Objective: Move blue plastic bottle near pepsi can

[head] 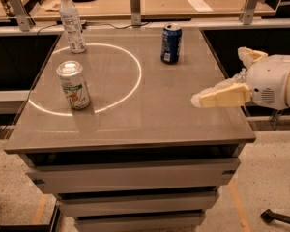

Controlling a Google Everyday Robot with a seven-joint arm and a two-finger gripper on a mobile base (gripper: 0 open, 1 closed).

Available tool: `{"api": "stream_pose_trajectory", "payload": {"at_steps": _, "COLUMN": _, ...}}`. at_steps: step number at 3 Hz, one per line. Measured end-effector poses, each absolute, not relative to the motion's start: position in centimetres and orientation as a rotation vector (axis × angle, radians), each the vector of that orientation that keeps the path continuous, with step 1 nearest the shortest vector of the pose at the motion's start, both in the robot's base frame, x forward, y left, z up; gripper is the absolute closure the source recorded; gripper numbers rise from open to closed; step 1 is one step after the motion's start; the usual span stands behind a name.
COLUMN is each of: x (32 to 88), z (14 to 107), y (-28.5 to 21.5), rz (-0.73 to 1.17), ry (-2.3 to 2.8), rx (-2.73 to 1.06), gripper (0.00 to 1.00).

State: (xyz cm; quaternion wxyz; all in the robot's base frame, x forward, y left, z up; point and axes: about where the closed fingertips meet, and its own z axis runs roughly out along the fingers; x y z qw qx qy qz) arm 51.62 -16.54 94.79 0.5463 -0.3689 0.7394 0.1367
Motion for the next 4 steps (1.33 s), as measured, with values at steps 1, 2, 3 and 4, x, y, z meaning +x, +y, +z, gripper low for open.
{"api": "stream_pose_trajectory", "payload": {"at_steps": 1, "x": 51.6, "z": 94.8, "y": -16.5, "rz": 0.324, "ry": 1.753, "rx": -0.875, "gripper": 0.0}}
{"api": "stream_pose_trajectory", "payload": {"at_steps": 2, "x": 52.5, "z": 94.8, "y": -15.5, "rz": 0.345, "ry": 1.733, "rx": -0.839, "gripper": 0.0}}
{"api": "stream_pose_trajectory", "payload": {"at_steps": 3, "x": 54.8, "z": 94.9, "y": -12.2, "rz": 0.411, "ry": 1.703, "rx": -0.775, "gripper": 0.0}}
{"api": "stream_pose_trajectory", "payload": {"at_steps": 4, "x": 57.4, "z": 95.8, "y": -8.8, "rz": 0.448, "ry": 1.673, "rx": -0.746, "gripper": 0.0}}
